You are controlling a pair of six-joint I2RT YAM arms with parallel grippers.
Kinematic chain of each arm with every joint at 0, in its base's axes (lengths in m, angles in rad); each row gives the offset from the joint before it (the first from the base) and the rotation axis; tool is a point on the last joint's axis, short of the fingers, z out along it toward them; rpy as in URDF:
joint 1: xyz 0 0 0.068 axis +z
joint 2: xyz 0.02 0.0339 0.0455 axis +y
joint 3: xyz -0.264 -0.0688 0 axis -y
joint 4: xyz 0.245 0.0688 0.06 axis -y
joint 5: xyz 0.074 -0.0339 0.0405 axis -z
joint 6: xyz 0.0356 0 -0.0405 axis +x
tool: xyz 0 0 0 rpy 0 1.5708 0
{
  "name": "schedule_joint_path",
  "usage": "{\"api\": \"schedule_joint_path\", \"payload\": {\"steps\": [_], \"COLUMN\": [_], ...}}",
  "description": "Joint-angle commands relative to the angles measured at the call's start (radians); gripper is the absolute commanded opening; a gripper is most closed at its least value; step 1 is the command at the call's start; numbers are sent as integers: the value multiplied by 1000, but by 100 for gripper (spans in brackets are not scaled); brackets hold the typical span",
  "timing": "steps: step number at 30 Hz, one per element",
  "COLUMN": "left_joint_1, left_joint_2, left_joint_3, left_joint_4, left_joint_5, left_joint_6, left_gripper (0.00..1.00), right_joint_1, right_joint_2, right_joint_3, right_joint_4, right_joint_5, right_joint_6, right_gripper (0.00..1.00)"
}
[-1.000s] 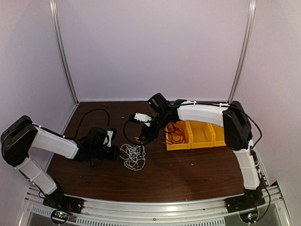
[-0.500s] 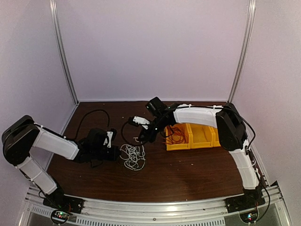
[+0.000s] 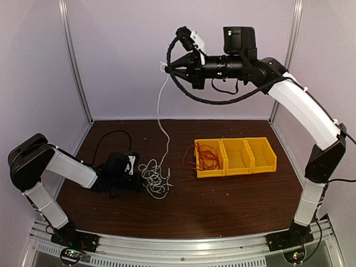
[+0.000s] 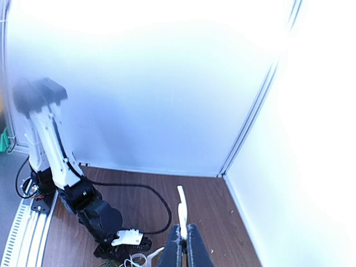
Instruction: Untangle the cables
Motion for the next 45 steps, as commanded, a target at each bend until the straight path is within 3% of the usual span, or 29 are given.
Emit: {"api": "schedule_joint_path", "payload": {"steps": [1,8,16,22,27,38,45], "left_joint_1": [8,10,12,13,13,13,13], "left_joint_2": [34,51,77,105,108,79,56], "left_joint_3": [14,22,37,48,44,51,42], "left_joint_4": [-10,-94,-158,-181,-192,-199,-182], "left_joint_5": [-53,-126,-190,-205,-215,-232,-228], "left_joint_6": [36,8,-14,-34,-37,-10,6], "left_gripper": [0,0,0,0,0,0,0], "right_joint_1": [-3,-72,-378,-574,-773,-912,-934], "right_joint_2": [-45,-129,-214,-264,-276,-301,-308], "right_joint_3": [29,108,237,296,338,139,28], "right_joint_4": [-58,-51,98,131,242,405,443], "right_joint_5": [-63,-31,-184,-213,-240,-157,-144], "right_joint_6": [-34,-54,136,192,339,447,449], "right_gripper": [0,0,0,0,0,0,0]}}
